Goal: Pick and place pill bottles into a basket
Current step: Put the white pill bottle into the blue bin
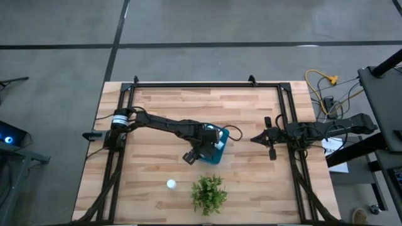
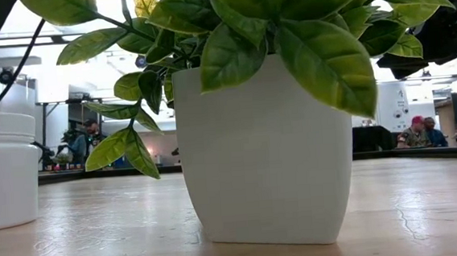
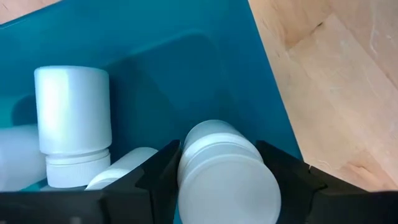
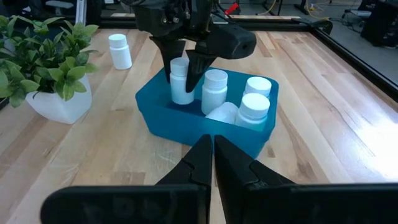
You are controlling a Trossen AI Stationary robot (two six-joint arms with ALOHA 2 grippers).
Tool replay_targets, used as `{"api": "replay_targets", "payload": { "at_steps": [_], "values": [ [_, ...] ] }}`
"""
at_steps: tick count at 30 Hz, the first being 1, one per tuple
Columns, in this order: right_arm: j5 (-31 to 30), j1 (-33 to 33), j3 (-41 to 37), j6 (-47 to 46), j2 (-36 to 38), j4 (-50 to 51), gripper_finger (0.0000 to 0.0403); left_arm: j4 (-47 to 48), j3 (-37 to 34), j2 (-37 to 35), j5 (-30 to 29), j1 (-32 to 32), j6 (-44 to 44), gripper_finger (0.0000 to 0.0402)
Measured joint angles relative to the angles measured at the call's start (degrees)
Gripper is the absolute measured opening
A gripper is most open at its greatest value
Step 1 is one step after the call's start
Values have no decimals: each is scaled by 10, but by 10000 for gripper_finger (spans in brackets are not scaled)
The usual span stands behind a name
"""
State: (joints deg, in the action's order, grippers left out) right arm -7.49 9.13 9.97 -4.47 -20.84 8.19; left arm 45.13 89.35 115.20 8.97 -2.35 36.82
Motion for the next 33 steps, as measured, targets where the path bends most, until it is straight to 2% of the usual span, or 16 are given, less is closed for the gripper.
{"api": "replay_targets", "payload": {
  "at_steps": [9,33],
  "values": [
    [0,0,0,0,1,0,8,3,2,23,3,0,0,176],
    [0,0,0,0,1,1,8,5,13,21,-3,0,-5,178]
  ]
}}
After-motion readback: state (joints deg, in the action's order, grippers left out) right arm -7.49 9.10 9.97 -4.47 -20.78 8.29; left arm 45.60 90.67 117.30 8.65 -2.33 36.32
